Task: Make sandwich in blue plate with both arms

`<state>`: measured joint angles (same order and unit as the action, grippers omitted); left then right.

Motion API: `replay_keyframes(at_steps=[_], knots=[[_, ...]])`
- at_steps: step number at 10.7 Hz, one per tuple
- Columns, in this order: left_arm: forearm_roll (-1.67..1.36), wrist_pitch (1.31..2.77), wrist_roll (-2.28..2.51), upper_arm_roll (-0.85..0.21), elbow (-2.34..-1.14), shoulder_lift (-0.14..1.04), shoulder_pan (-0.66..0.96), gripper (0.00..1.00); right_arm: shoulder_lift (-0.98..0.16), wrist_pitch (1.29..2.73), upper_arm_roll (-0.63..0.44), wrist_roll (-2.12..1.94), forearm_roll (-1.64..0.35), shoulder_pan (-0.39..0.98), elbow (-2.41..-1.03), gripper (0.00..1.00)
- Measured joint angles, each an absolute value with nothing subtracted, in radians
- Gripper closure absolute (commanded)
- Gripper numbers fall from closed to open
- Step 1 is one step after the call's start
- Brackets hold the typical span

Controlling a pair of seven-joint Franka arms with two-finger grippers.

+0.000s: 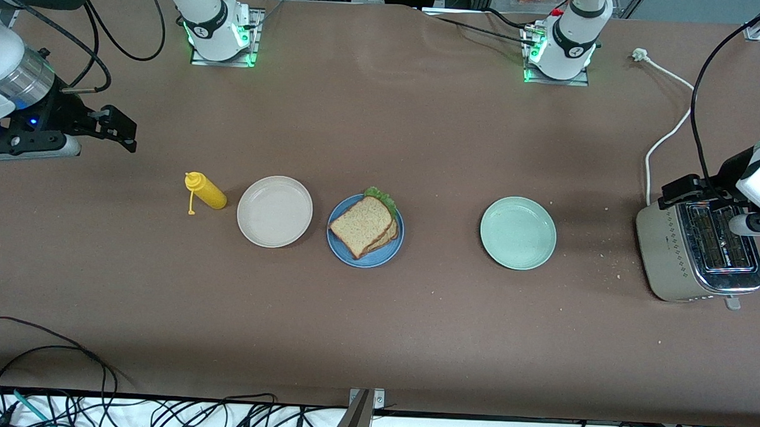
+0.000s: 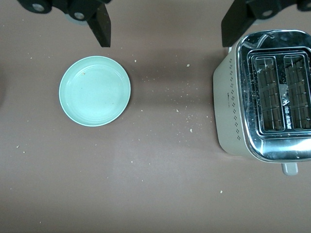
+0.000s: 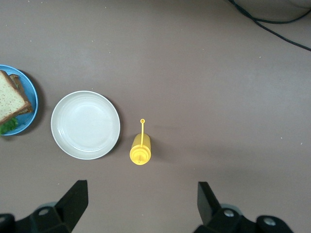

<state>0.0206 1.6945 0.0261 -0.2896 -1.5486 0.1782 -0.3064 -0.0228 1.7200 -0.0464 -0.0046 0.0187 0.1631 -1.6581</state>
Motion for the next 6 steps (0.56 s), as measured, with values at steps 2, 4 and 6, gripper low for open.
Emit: replay_keyframes(at_steps=[2, 4, 6], knots=[[0.021, 1.694, 0.026, -0.29, -1.549, 0.178, -0.307, 0.0, -0.023, 1.707, -0.046, -0.005, 0.019, 0.163, -1.65, 0.0], [0.021, 1.694, 0.026, -0.29, -1.549, 0.179, -0.307, 0.0, -0.023, 1.706, -0.045, -0.005, 0.019, 0.173, -1.645, 0.0], [0.021, 1.694, 0.026, -0.289, -1.549, 0.179, -0.307, 0.0, -0.023, 1.706, -0.045, -0.005, 0.026, 0.181, -1.643, 0.0]])
